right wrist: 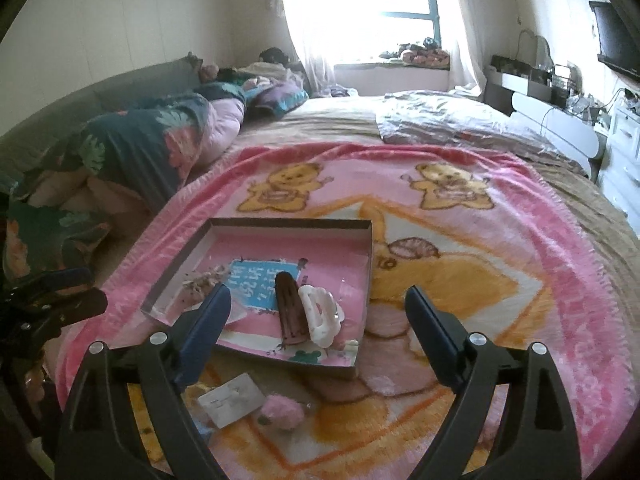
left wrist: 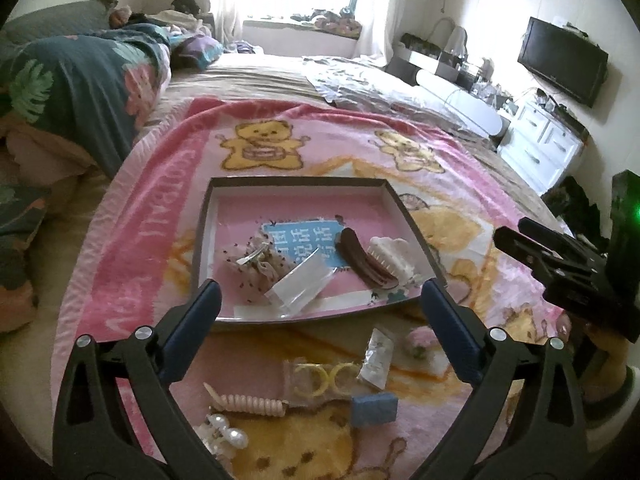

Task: Organize jewelry
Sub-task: 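Withdraw both open tools from the tray back over the blanket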

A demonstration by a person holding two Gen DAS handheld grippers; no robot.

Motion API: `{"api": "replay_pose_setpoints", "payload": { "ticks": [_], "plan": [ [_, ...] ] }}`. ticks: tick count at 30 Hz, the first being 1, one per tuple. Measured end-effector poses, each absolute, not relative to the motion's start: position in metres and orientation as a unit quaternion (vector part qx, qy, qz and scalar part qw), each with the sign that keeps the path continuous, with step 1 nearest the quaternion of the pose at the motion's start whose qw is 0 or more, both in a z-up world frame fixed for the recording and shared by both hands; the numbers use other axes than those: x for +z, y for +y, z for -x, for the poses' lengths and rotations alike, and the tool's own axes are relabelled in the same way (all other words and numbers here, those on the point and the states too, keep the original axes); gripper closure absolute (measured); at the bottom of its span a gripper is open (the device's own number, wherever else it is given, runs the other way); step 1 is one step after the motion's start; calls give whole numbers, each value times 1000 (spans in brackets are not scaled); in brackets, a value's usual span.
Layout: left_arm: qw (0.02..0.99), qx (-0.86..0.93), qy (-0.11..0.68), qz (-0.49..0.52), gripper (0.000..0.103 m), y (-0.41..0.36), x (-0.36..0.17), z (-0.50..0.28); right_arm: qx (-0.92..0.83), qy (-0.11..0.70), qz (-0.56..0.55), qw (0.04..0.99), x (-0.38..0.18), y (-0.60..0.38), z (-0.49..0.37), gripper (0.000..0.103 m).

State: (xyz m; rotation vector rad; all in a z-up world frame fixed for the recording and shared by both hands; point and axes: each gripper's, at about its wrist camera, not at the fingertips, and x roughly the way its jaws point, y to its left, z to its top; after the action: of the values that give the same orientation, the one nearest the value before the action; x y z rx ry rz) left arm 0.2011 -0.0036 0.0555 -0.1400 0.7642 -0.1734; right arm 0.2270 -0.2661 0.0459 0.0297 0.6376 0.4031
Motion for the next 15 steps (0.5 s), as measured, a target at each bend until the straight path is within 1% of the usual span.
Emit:
{"api": "replay_pose_setpoints", "payload": {
  "ticks": [2, 15],
  "plan": [
    [924, -83, 367, 69, 10, -2, 60, -196, 197, 303, -17, 932, 53, -269, -219, 9],
    [936, -80, 336, 65, 10, 5, 85, -159, 208, 263, -17, 942, 90, -278, -175, 9]
  ]
}}
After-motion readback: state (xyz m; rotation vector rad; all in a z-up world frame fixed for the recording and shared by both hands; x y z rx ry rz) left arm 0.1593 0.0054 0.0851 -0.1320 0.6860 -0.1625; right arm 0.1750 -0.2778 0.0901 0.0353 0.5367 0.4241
